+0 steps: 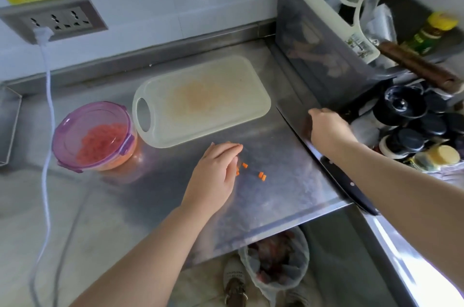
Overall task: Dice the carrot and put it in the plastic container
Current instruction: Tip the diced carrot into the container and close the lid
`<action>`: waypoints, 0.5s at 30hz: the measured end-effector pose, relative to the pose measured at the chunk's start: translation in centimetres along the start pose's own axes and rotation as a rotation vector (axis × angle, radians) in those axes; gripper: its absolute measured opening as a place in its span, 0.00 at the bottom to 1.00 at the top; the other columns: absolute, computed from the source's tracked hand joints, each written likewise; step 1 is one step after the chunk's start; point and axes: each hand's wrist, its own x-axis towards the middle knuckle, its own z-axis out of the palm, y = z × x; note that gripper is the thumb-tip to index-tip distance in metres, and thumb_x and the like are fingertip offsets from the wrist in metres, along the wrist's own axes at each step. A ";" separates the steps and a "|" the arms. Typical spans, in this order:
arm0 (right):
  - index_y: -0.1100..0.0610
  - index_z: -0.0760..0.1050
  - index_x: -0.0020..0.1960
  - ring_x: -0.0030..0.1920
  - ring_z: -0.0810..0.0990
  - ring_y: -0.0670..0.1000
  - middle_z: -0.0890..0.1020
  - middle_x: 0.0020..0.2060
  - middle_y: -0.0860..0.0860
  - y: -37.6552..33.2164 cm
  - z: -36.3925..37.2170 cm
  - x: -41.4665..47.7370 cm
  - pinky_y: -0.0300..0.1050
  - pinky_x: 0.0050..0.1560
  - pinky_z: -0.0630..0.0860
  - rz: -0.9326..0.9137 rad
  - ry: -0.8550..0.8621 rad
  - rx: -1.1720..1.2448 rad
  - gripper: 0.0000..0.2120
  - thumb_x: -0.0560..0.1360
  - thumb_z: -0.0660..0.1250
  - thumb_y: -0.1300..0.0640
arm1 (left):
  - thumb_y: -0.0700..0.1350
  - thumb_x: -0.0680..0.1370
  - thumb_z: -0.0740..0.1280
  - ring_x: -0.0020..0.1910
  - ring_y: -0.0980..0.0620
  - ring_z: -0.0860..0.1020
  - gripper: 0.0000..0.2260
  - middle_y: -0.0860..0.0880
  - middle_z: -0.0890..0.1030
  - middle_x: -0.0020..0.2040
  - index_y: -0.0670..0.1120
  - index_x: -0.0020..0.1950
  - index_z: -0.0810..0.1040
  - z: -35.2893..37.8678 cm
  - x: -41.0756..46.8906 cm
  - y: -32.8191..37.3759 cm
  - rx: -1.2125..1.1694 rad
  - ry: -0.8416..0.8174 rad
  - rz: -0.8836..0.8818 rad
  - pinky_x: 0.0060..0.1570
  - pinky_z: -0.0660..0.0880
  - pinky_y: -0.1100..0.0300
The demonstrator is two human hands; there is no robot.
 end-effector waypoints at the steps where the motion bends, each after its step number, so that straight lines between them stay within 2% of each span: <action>1: 0.60 0.66 0.70 0.64 0.71 0.61 0.71 0.65 0.59 -0.2 -0.1 -0.1 0.52 0.59 0.73 -0.005 0.009 -0.036 0.25 0.74 0.60 0.71 | 0.41 0.79 0.56 0.60 0.53 0.74 0.16 0.50 0.78 0.60 0.41 0.63 0.78 -0.1 -0.2 -0.1 0.008 -0.001 -0.006 0.71 0.60 0.60; 5: 0.60 0.68 0.67 0.62 0.72 0.61 0.72 0.62 0.59 -0.2 -0.1 -0.2 0.52 0.55 0.72 -0.062 0.061 -0.136 0.23 0.74 0.58 0.72 | 0.41 0.79 0.57 0.60 0.49 0.75 0.16 0.51 0.79 0.60 0.42 0.62 0.79 -0.1 -0.6 -0.4 0.031 0.014 -0.045 0.70 0.56 0.65; 8: 0.61 0.70 0.66 0.61 0.72 0.61 0.74 0.60 0.59 0.4 -0.5 0.0 0.50 0.52 0.72 -0.120 0.127 -0.127 0.23 0.72 0.59 0.74 | 0.41 0.80 0.57 0.61 0.48 0.75 0.15 0.51 0.79 0.60 0.42 0.63 0.78 -0.2 -0.5 -0.3 0.022 0.023 -0.057 0.69 0.62 0.59; 10: 0.63 0.74 0.64 0.59 0.74 0.62 0.76 0.57 0.61 0.2 -0.1 -0.2 0.51 0.53 0.74 -0.225 0.212 0.003 0.24 0.69 0.60 0.75 | 0.40 0.81 0.59 0.61 0.48 0.75 0.14 0.51 0.78 0.61 0.43 0.63 0.78 -0.1 -0.4 -0.2 0.025 0.012 -0.062 0.68 0.66 0.55; 13: 0.62 0.79 0.56 0.55 0.77 0.60 0.81 0.53 0.59 -1.8 1.8 -1.8 0.47 0.53 0.73 -0.352 0.169 0.262 0.17 0.71 0.60 0.72 | 0.41 0.82 0.58 0.64 0.54 0.70 0.14 0.52 0.75 0.65 0.44 0.66 0.76 0.4 -0.4 0.0 0.062 -0.047 -0.064 0.67 0.61 0.65; 15: 0.63 0.81 0.53 0.54 0.78 0.57 0.83 0.51 0.57 -2.6 3.0 -2.8 0.42 0.53 0.71 -0.341 0.113 0.373 0.14 0.74 0.60 0.71 | 0.42 0.82 0.57 0.67 0.56 0.68 0.15 0.54 0.73 0.67 0.45 0.68 0.74 0.9 -0.5 -0.1 0.084 -0.082 -0.077 0.66 0.58 0.69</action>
